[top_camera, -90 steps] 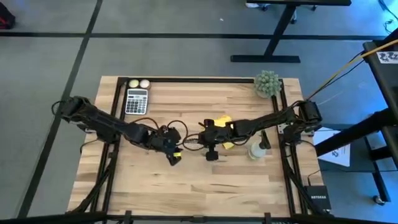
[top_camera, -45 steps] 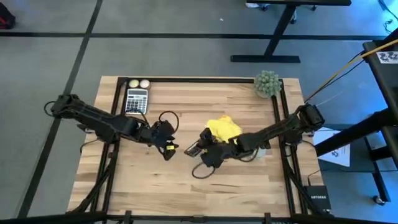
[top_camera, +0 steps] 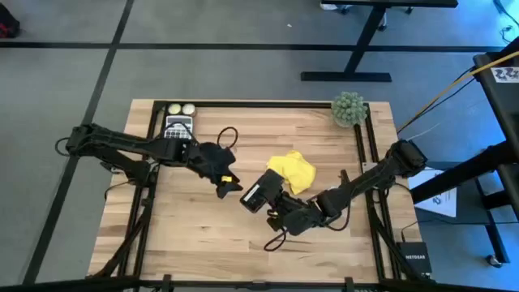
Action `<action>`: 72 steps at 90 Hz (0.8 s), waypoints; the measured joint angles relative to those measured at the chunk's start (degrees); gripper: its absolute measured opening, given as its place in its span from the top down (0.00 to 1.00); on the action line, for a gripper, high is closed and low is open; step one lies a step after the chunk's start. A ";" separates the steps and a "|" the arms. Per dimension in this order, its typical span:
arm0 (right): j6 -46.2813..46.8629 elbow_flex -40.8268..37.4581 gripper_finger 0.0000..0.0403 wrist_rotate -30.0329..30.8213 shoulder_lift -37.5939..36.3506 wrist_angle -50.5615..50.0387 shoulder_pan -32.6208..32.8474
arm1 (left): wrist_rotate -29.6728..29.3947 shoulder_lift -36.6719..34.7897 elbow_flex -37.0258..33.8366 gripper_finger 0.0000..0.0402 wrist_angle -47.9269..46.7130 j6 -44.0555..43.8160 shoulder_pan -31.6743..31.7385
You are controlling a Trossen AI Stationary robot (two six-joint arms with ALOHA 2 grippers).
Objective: Apply microfiber cloth
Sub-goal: Spray the back of the black cellphone using the white spray bottle
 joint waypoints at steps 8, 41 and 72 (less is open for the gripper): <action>-5.54 0.00 0.97 0.12 0.02 2.89 -0.15 | 1.13 0.16 0.00 0.52 0.86 -0.09 0.85; -15.96 0.48 0.97 -3.88 0.00 11.26 -0.59 | 6.02 0.39 -0.02 0.52 11.47 -4.36 1.57; -23.76 0.44 0.97 -3.33 0.00 18.70 -0.54 | 9.95 0.76 0.07 0.56 14.82 -1.83 0.17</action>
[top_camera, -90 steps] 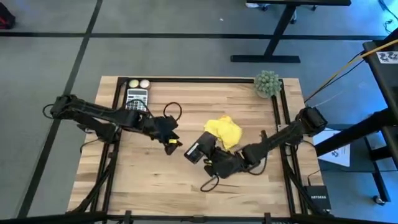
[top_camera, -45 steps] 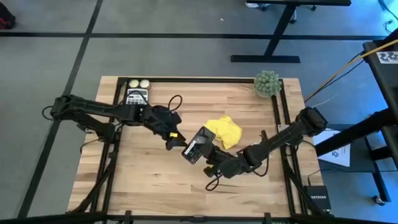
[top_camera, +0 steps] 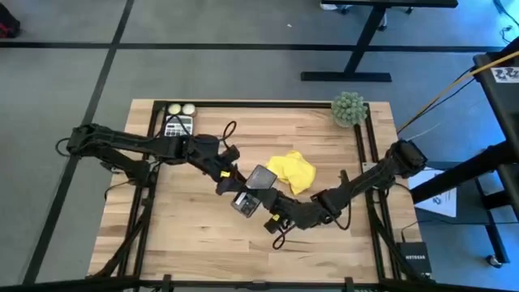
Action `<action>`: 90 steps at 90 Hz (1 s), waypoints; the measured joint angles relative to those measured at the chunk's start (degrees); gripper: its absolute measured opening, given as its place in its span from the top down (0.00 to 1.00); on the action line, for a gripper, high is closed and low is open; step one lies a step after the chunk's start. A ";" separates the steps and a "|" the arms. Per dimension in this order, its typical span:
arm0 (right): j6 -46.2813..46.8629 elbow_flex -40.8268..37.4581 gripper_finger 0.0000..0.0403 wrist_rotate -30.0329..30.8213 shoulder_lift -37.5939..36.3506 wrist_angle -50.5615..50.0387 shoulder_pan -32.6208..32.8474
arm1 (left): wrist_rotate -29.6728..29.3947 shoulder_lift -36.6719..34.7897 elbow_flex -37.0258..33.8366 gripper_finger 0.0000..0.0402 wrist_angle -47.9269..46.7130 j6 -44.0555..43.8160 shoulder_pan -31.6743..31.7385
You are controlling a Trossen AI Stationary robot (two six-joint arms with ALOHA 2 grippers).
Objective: Apply microfiber cloth
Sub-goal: Spray the back of the black cellphone using the white spray bottle
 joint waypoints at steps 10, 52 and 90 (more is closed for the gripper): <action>-0.14 0.00 0.97 -0.09 0.00 0.22 -0.49 | 0.34 0.02 -0.04 0.63 -0.12 2.08 -1.25; 1.04 -0.02 0.78 -1.37 0.00 -0.24 -0.66 | -2.50 0.07 -0.13 0.87 0.38 3.57 -2.32; 21.62 -0.04 0.40 18.65 -0.64 -1.53 3.83 | -4.19 -1.01 -0.09 0.94 3.54 0.78 1.66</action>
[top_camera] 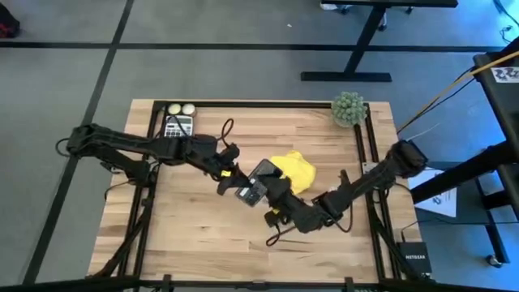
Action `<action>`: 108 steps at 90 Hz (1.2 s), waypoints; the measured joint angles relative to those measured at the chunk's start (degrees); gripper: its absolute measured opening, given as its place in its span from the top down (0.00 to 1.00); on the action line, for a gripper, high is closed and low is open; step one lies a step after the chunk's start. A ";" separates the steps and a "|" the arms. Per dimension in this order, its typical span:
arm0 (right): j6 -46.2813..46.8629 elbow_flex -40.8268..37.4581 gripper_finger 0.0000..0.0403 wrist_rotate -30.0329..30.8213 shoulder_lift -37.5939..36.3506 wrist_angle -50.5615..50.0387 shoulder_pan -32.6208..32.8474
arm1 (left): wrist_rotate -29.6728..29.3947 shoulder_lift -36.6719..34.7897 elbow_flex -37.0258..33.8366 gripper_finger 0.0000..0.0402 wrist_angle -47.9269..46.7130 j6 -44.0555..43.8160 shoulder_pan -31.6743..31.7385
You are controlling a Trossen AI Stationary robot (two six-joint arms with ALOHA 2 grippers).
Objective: Apply microfiber cloth
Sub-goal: Spray the back of the black cellphone using the white spray bottle
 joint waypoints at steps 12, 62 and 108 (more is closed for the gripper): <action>6.03 0.02 0.36 8.41 -2.11 0.23 2.35 | -0.23 -1.36 0.00 0.95 0.28 2.16 2.43; 51.82 0.09 0.36 1.95 -7.20 -2.31 13.39 | 1.19 -1.90 -0.02 0.95 -1.25 11.32 10.59; 131.92 -0.01 0.36 -46.56 -9.12 -71.07 22.23 | -1.80 -1.07 0.00 0.95 -6.33 12.04 10.44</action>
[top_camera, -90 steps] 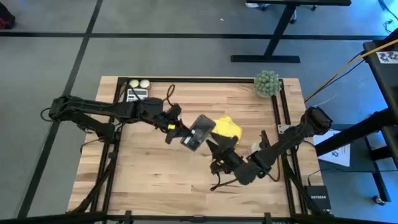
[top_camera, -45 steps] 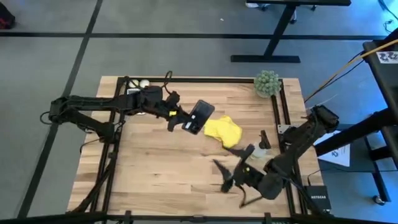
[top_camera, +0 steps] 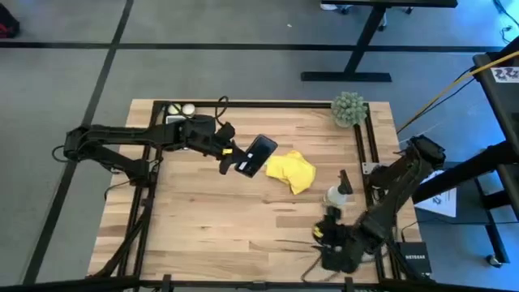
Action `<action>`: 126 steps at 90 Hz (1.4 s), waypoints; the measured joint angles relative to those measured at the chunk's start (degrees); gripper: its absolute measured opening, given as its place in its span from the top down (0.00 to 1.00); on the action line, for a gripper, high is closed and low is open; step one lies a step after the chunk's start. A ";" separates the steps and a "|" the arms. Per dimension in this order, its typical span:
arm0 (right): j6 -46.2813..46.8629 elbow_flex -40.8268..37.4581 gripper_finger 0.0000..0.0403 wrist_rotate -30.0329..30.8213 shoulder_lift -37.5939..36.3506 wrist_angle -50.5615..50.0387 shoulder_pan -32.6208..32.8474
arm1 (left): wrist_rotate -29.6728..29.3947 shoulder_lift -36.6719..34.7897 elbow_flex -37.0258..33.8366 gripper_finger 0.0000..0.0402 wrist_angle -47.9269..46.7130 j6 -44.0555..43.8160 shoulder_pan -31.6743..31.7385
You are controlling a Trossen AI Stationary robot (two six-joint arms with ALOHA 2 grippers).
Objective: Apply microfiber cloth
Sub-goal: Spray the back of the black cellphone using the white spray bottle
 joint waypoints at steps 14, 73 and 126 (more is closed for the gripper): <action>17.35 0.05 0.36 0.94 -0.54 -10.62 8.22 | 0.01 3.35 0.00 0.95 0.16 -0.24 -0.02; 20.74 -21.80 0.36 -0.34 -4.50 -16.25 9.24 | 1.54 32.32 0.03 0.95 37.22 -0.51 -1.80; -11.80 -20.58 0.36 15.55 -6.09 3.15 -2.96 | -4.00 32.66 0.04 0.95 36.30 -0.32 -6.95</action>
